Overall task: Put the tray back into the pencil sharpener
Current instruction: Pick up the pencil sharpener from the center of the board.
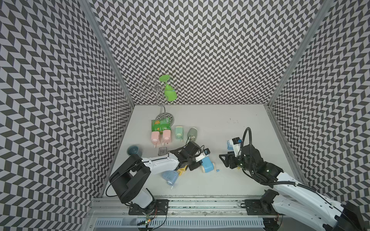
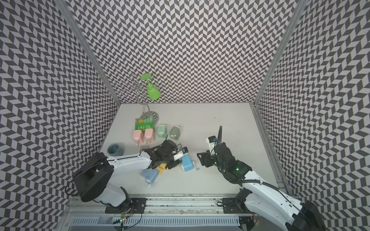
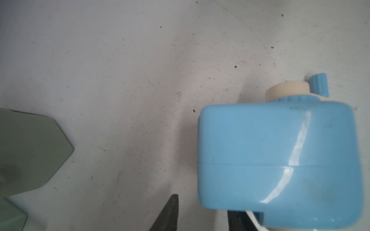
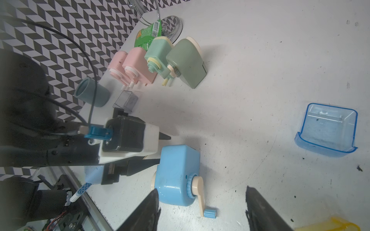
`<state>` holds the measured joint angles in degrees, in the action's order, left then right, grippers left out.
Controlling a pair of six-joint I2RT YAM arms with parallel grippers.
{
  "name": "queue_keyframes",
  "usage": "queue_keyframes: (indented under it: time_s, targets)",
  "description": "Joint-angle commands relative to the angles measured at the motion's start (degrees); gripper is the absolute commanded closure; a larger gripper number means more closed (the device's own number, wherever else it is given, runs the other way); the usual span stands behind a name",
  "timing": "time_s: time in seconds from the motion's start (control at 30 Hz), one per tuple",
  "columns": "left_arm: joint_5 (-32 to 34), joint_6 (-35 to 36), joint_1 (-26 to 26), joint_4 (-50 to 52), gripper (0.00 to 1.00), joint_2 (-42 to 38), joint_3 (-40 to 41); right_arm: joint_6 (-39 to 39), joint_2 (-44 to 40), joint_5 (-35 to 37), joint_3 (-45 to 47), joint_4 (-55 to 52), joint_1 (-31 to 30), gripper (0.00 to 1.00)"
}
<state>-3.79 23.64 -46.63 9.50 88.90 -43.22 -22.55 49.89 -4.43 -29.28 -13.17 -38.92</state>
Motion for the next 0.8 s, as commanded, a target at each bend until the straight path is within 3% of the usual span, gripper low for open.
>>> queue_keyframes:
  time_s: [0.0,0.43,0.77]
  targets:
    - [-0.79,2.19,-0.25,-2.27,0.59,0.72,-1.60,0.02,-0.18,-0.61,0.45,3.76,0.25,0.32]
    - [-7.26,5.09,0.84,-4.75,0.64,1.81,-1.82,0.31,-0.46,-1.66,0.07,3.46,0.42,0.32]
    - [-10.82,4.57,1.68,-6.33,0.78,2.15,-1.95,0.16,-0.63,-1.96,-0.16,3.24,0.51,0.33]
